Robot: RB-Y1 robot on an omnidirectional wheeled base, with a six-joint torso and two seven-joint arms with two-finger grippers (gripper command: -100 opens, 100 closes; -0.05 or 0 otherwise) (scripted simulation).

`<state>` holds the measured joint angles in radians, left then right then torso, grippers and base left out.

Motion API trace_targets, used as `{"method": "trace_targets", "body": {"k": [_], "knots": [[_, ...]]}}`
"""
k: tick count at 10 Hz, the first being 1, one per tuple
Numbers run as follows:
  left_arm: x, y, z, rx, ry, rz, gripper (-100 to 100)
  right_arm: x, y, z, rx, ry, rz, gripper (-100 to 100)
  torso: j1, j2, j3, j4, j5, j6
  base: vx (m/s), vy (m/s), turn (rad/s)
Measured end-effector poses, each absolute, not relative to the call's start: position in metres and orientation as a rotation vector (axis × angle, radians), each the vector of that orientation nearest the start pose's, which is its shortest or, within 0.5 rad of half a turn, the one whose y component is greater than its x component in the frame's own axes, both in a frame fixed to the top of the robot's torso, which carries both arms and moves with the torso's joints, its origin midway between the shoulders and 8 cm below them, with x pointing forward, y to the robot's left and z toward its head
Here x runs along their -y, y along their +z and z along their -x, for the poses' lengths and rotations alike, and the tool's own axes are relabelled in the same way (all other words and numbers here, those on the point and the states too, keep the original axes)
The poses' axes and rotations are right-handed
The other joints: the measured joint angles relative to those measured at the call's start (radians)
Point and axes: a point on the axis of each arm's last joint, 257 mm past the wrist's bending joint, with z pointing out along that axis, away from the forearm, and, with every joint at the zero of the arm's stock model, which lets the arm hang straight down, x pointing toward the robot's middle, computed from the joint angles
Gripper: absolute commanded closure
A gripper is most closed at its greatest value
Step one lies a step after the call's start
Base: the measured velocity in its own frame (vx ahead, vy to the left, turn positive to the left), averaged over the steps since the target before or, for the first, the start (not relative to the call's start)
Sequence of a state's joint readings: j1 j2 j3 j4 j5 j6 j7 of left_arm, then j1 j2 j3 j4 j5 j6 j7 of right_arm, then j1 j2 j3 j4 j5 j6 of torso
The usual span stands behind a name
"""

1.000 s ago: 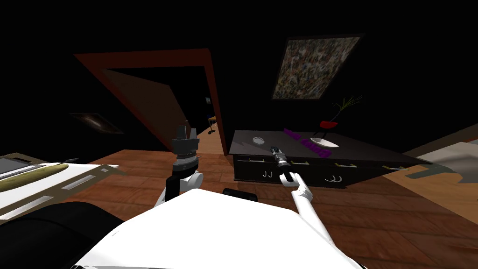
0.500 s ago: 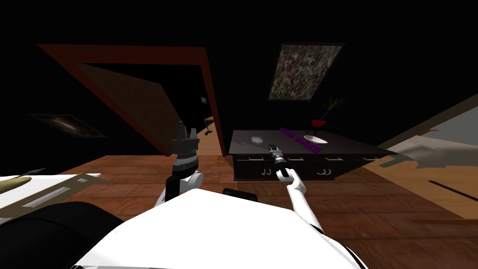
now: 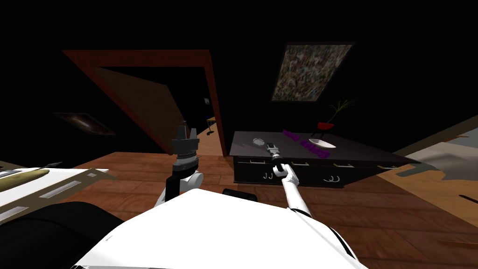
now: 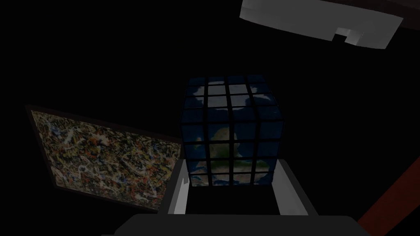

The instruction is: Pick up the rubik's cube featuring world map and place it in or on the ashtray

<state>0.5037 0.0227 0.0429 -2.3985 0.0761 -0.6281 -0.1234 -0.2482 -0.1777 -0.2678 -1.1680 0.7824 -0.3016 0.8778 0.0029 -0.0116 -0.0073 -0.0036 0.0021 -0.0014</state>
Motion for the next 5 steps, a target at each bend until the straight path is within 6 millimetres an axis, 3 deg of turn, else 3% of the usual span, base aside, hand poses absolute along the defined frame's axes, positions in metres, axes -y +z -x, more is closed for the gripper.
{"method": "trace_targets", "body": {"k": [5], "knots": [[-0.287,0.096,-0.288,-0.439,-1.239,0.446,0,0.313,-0.220,-0.620,-1.521,-0.161,0.166,100,-0.001,0.000,0.000,0.000,-0.001,-0.002,0.094,-0.022,0.101]]}}
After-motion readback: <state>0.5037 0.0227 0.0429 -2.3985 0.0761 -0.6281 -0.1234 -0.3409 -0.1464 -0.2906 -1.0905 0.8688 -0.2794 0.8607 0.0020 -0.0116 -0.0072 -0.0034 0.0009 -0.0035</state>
